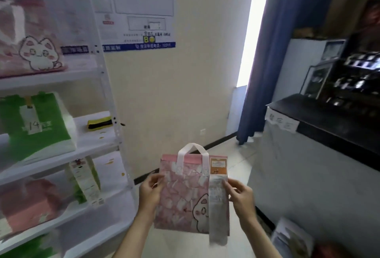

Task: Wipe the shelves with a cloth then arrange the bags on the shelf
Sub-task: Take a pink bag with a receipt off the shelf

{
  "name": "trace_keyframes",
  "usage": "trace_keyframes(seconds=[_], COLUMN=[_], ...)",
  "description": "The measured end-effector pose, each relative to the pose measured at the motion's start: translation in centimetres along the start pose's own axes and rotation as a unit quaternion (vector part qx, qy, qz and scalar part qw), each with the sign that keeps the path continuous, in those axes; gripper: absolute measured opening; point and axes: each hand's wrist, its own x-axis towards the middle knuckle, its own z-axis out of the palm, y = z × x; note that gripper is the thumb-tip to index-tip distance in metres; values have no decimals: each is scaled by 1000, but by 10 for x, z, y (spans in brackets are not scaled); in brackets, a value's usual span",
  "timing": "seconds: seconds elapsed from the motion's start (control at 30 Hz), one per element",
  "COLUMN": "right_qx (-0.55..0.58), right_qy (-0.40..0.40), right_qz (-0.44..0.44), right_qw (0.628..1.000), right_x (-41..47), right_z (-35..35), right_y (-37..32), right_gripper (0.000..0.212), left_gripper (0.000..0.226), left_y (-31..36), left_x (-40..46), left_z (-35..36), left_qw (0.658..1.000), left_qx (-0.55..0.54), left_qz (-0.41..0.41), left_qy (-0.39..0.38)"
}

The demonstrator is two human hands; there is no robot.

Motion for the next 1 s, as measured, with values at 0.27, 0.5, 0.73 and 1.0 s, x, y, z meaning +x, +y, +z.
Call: trace_keyframes(seconds=[0.27,0.5,0.73,1.0], right_qx=[4,-12,-49,-52], right_qy=[76,161,254,297], right_qz=[-73,-124,-152,-169], right_qw=[994,979,954,938], right_x=[100,208,315,421], right_z=[-99,-164,-236,-324], right_y=[-56,-88,-103,-118], right_gripper=[14,19,15,18], left_gripper=[12,10,14,18], left_y=[62,72,97,138], left_x=[63,141,203,262], left_z=[160,290,439,601], left_qw=[994,981,960,942], left_qx=[-23,-8,54,59], left_qz=[63,79,151,167], left_qy=[-86,-178,-231,-284])
